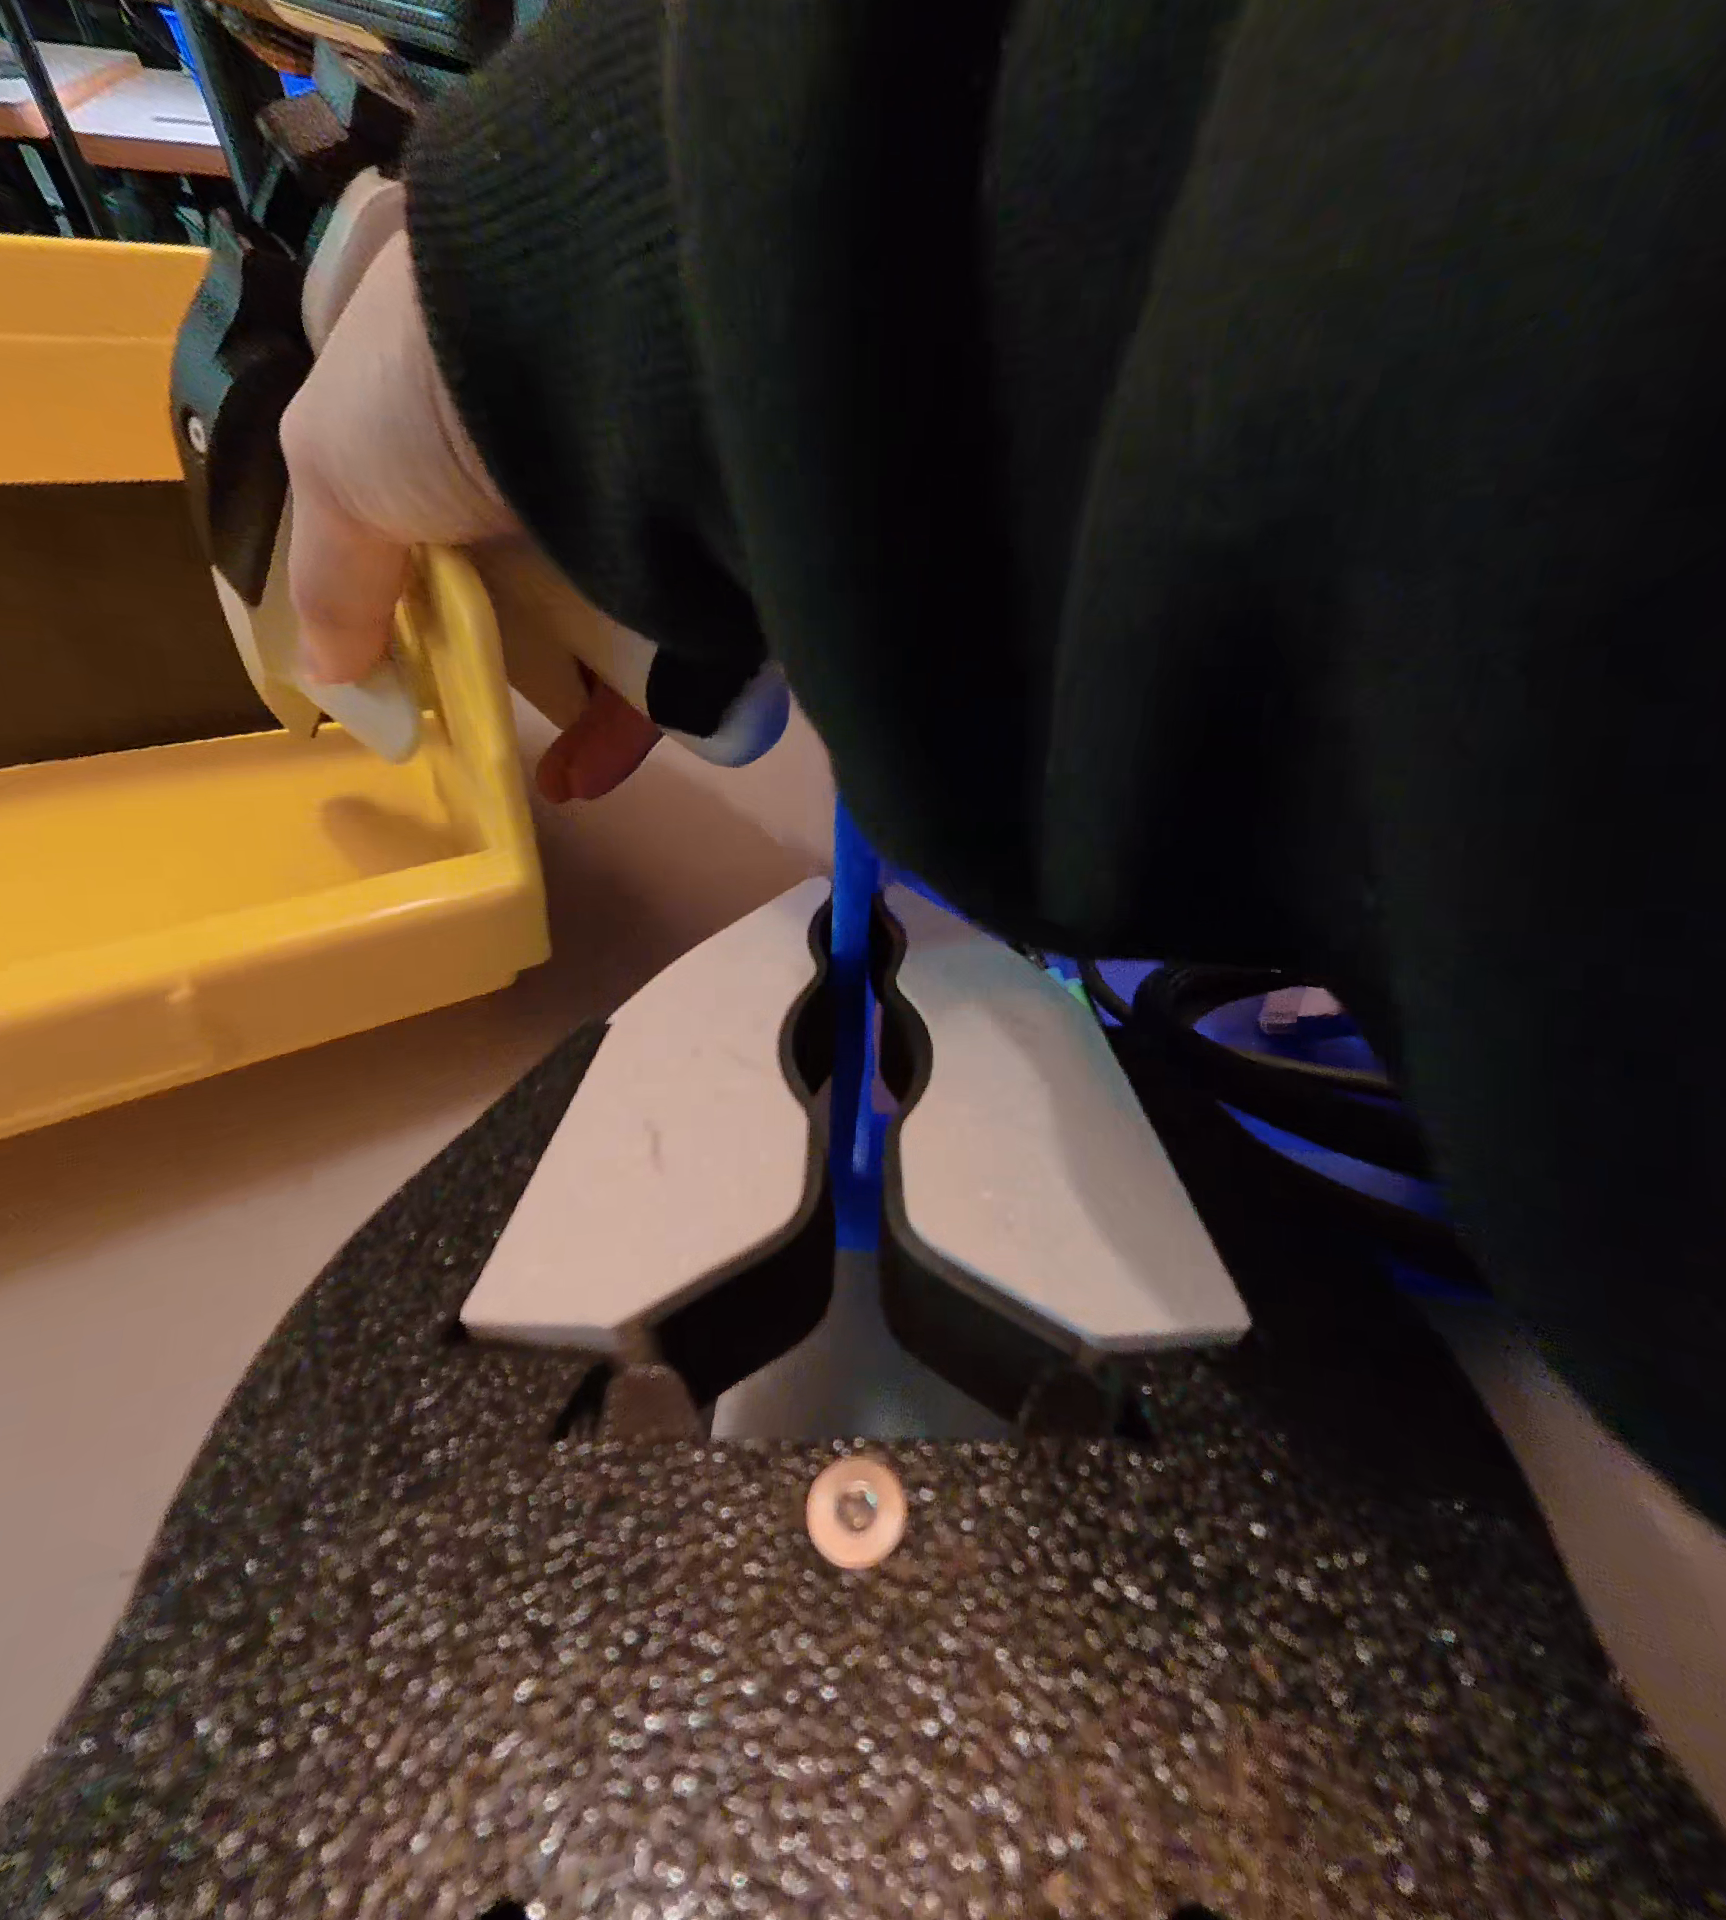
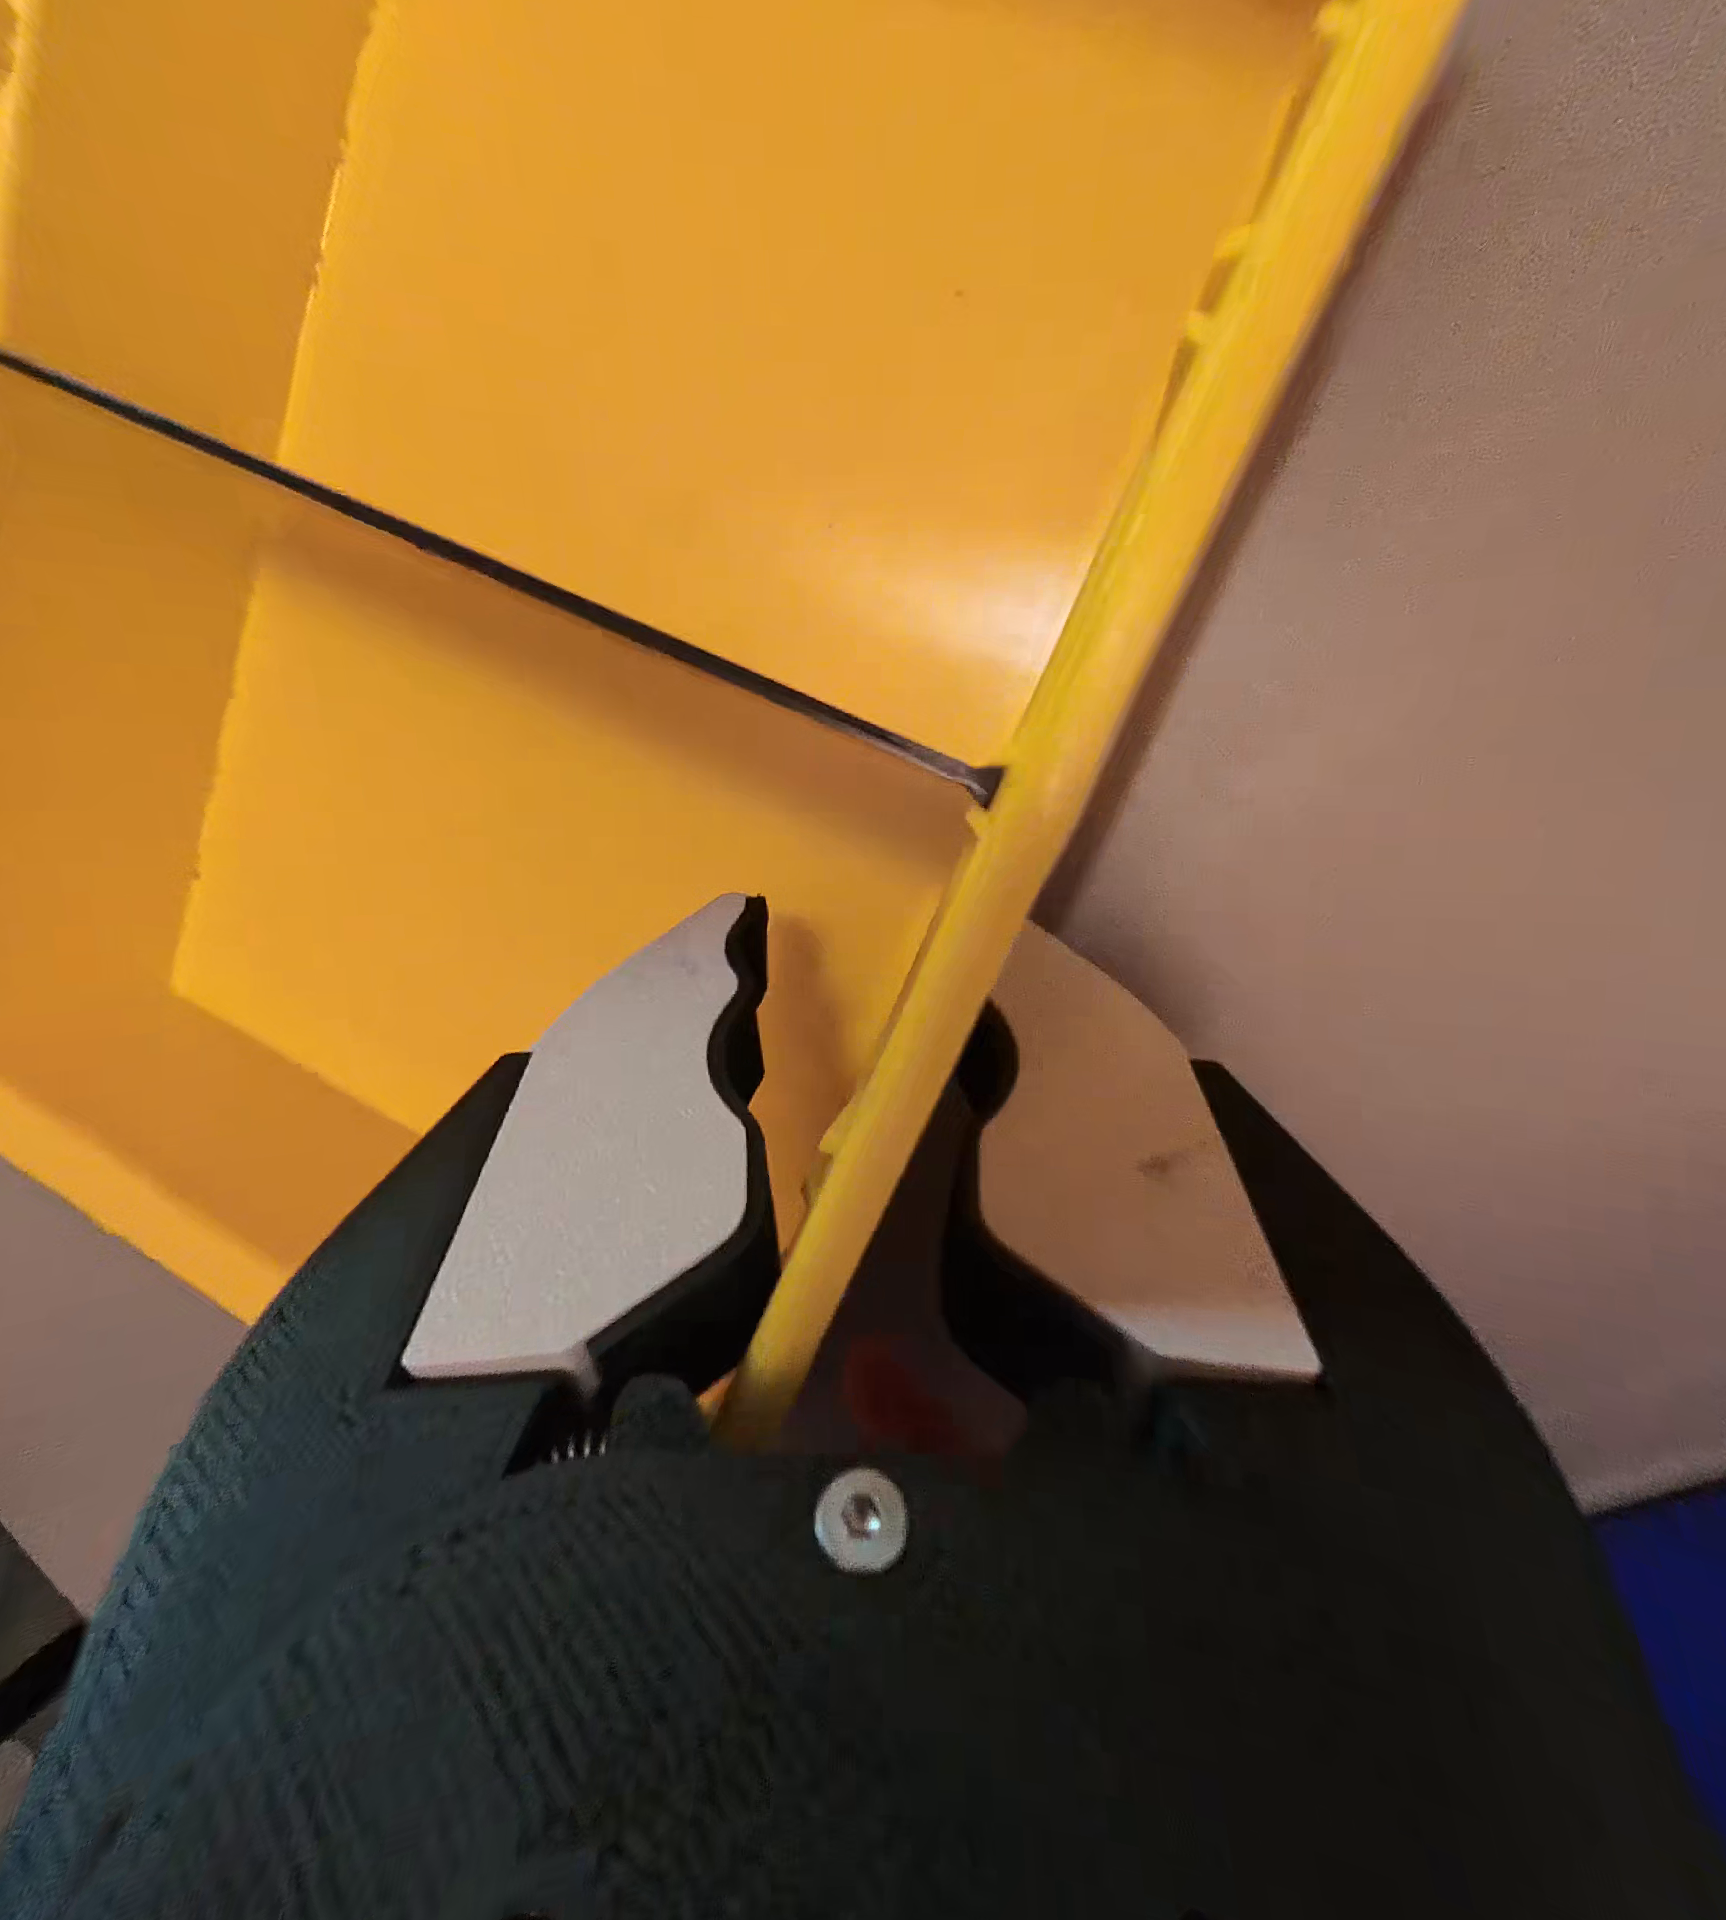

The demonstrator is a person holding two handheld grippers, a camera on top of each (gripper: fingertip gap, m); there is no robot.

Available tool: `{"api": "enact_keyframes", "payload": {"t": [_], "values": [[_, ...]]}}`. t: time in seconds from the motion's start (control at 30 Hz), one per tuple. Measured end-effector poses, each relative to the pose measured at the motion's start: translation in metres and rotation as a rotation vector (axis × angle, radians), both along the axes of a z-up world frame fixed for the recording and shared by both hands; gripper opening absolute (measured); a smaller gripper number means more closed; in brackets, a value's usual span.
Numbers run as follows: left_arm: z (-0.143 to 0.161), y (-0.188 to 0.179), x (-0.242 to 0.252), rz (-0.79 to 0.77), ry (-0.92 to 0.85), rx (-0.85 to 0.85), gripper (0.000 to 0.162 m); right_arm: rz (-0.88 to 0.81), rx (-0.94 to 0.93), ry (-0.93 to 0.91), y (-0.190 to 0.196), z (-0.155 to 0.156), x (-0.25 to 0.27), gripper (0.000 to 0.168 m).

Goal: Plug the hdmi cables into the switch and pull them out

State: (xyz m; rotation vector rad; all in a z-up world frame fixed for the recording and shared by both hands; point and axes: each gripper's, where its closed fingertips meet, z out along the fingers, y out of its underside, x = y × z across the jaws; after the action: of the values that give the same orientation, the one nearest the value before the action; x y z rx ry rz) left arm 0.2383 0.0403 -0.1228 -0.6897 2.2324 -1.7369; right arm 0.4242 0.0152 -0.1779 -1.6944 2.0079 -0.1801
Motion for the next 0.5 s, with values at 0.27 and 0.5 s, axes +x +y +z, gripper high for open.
{"api": "enact_keyframes", "payload": {"t": [0.27,0.5], "values": [[-0.001,0.006,0.003,-0.040,-0.173,0.098,0.004,0.079,0.060,-0.154,-0.036,0.108,0.007,0.039],[-0.001,0.029,0.037,-0.018,-0.189,0.116,0.004,0.064,-0.037,-0.479,-0.149,0.269,-0.090,0.035]]}}
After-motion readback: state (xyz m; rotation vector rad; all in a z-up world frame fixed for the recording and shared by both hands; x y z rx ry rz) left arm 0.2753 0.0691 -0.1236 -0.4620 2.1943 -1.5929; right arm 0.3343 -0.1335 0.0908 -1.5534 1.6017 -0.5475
